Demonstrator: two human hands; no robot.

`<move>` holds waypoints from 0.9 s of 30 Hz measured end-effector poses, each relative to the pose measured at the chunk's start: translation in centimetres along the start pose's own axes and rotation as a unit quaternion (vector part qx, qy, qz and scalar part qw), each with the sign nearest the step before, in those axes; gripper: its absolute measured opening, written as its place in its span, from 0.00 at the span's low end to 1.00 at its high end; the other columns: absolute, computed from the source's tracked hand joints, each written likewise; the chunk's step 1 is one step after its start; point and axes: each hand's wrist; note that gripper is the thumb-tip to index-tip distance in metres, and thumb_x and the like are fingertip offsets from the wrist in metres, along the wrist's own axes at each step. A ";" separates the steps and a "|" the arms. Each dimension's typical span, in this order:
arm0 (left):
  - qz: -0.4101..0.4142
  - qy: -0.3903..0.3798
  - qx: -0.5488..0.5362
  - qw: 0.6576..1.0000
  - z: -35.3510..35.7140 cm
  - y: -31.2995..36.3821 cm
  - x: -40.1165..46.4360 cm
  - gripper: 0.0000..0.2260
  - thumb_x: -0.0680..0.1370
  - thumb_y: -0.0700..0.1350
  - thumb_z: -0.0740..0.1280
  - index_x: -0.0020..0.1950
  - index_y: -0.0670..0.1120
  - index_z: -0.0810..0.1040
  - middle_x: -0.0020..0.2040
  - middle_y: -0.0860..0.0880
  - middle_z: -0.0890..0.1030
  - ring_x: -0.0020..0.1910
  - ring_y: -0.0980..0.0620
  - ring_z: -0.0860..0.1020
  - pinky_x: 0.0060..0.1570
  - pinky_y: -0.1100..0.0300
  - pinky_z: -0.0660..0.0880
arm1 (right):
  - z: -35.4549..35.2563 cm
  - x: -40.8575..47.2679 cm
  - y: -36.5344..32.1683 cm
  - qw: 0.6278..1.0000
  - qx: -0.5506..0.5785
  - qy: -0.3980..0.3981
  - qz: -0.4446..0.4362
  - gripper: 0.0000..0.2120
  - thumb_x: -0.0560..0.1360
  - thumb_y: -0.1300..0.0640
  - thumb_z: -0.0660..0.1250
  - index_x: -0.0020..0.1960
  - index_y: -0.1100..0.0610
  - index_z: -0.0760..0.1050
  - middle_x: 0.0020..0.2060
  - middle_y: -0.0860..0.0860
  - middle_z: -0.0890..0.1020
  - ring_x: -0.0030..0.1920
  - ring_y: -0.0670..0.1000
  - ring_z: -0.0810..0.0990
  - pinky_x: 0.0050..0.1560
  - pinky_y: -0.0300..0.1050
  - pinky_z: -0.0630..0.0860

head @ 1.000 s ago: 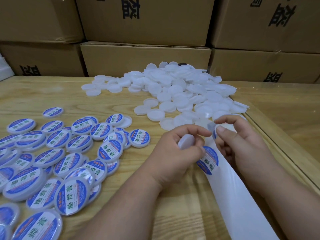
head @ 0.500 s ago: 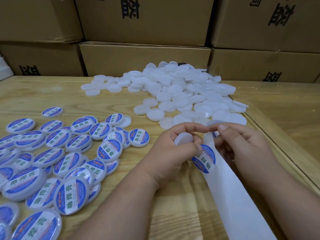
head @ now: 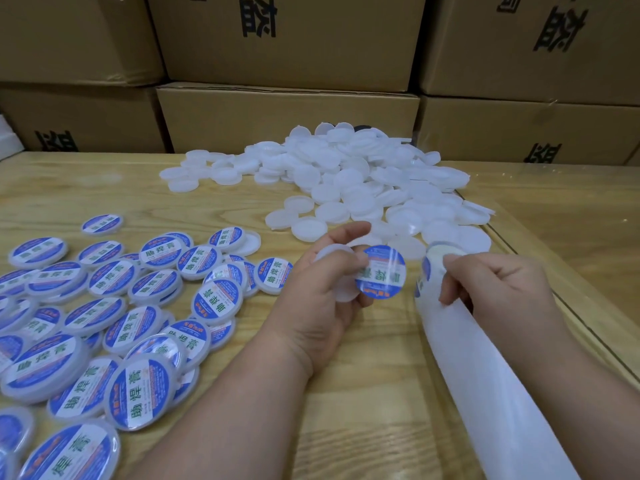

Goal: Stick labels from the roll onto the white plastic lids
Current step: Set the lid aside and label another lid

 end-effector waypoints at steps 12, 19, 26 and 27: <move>0.006 0.068 0.072 0.995 0.2 -0.3 0.1 0.11 0.68 0.43 0.69 0.43 0.57 0.86 0.44 0.47 0.81 0.44 0.45 0.74 0.39 0.56 0.70 | 0.6 0.3 0.2 0.998 0.064 0.003 0.002 0.06 0.76 0.57 0.72 0.40 0.52 0.82 0.23 0.46 0.74 0.23 0.42 0.70 0.25 0.31 0.67; 0.018 0.033 0.092 0.995 0.3 -0.5 -0.1 0.10 0.69 0.43 0.70 0.44 0.58 0.85 0.43 0.46 0.80 0.44 0.45 0.72 0.36 0.60 0.70 | 1.0 0.1 0.5 0.992 0.106 -0.047 0.051 0.04 0.70 0.52 0.72 0.41 0.52 0.84 0.22 0.50 0.71 0.22 0.45 0.68 0.23 0.34 0.65; 0.018 0.019 0.100 0.995 0.2 -0.7 0.0 0.11 0.70 0.43 0.70 0.46 0.57 0.85 0.44 0.46 0.81 0.43 0.46 0.73 0.35 0.61 0.70 | 1.1 0.3 0.8 0.991 0.092 -0.061 0.075 0.06 0.76 0.59 0.73 0.41 0.51 0.84 0.22 0.50 0.68 0.23 0.47 0.63 0.24 0.35 0.62; 0.017 0.019 0.101 0.995 0.1 -0.7 0.0 0.11 0.70 0.43 0.70 0.46 0.57 0.85 0.44 0.46 0.81 0.43 0.46 0.73 0.35 0.61 0.71 | 1.1 0.3 0.8 0.991 0.092 -0.062 0.078 0.07 0.77 0.60 0.72 0.41 0.51 0.84 0.22 0.50 0.68 0.23 0.47 0.62 0.24 0.36 0.61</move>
Point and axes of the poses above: each hand's wrist, its own x-axis towards the middle knuckle, its own z-axis out of the palm, y = z × x
